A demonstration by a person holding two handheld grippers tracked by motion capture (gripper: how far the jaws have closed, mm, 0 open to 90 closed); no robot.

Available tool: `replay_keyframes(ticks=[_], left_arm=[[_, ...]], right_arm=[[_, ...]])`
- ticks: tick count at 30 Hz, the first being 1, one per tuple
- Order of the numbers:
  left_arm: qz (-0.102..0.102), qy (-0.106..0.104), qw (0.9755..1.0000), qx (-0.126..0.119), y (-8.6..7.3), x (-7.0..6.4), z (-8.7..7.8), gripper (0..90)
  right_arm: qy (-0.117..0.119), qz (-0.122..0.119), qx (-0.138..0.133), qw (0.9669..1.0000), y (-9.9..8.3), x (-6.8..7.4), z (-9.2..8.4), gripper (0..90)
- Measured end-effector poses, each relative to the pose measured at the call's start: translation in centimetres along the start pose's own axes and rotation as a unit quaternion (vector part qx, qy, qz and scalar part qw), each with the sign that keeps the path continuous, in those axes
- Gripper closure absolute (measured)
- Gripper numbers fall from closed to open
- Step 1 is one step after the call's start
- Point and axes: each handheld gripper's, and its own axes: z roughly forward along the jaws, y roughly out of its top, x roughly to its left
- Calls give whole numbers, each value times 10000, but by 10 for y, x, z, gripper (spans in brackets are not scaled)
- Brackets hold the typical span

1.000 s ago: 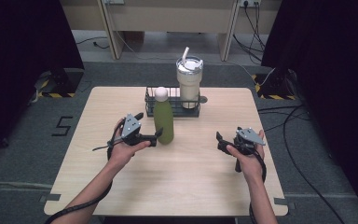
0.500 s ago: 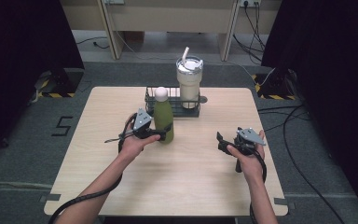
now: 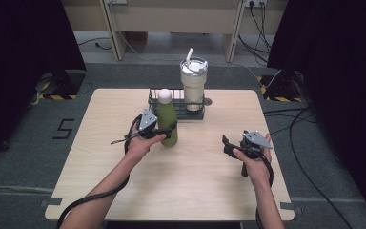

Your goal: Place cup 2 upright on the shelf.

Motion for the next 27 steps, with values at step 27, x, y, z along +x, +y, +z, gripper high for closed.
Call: replay_keyframes(ticks=[27], left_arm=[[32,-28,9999,-168,17,-3,-3,209]], right_arm=[[-31,34,-27,10000,1,-2,-1,130]])
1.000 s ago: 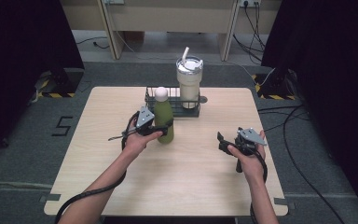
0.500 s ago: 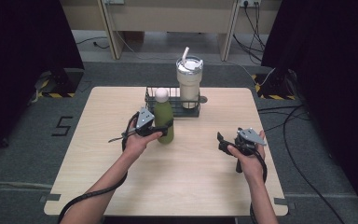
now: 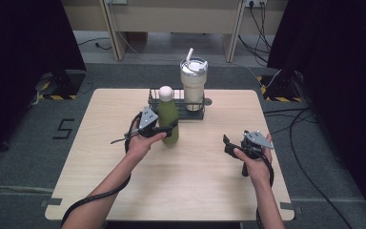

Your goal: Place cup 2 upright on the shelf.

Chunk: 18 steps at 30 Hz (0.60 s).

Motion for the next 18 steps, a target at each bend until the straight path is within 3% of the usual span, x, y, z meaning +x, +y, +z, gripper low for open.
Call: replay_keyframes(ticks=[9,18], left_arm=[[103,135,9998,-124,16,8,-3,209],[75,279,9993,-224,28,18,-3,209]], right_arm=[[3,7,33,10000,-2,0,1,134],[6,13,35,10000,-2,1,1,135]])
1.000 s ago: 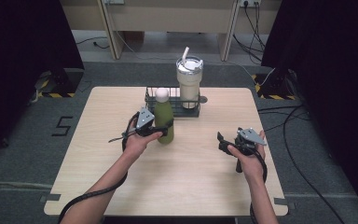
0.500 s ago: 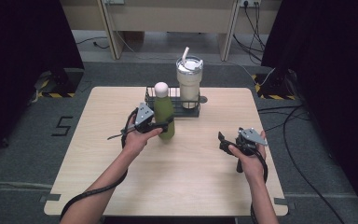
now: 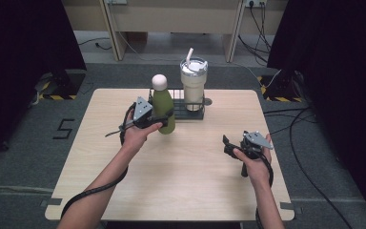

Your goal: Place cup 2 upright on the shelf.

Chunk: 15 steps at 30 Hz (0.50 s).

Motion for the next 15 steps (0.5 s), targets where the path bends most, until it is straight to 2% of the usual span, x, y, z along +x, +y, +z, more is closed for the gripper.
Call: replay_keyframes(ticks=[15], left_arm=[[34,134,9999,-94,19,16,9,209]], right_arm=[[25,1,37,10000,-2,1,1,138]])
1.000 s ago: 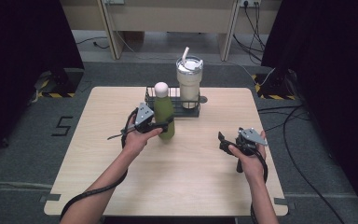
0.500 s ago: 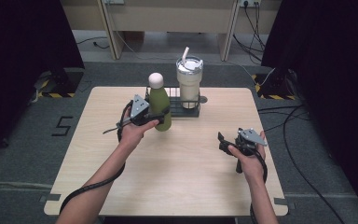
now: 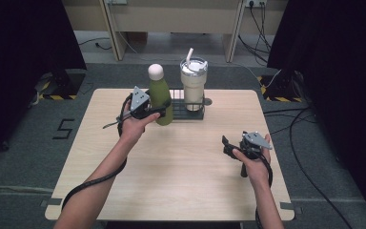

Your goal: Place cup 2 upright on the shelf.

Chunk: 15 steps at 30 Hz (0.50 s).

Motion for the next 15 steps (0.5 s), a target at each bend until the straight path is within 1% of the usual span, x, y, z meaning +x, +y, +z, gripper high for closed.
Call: replay_keyframes(ticks=[2,5,10,15], left_arm=[[13,19,10000,3,2,1,1,209],[-25,50,10000,-23,4,3,3,209],[14,72,10000,-55,10,5,5,209],[0,104,9999,-110,16,8,8,210]], right_arm=[[5,-4,-1,10000,0,0,0,139],[0,-10,5,10000,0,0,0,140],[-6,-6,7,10000,0,0,0,141],[-6,-5,20,10000,-1,0,1,141]])
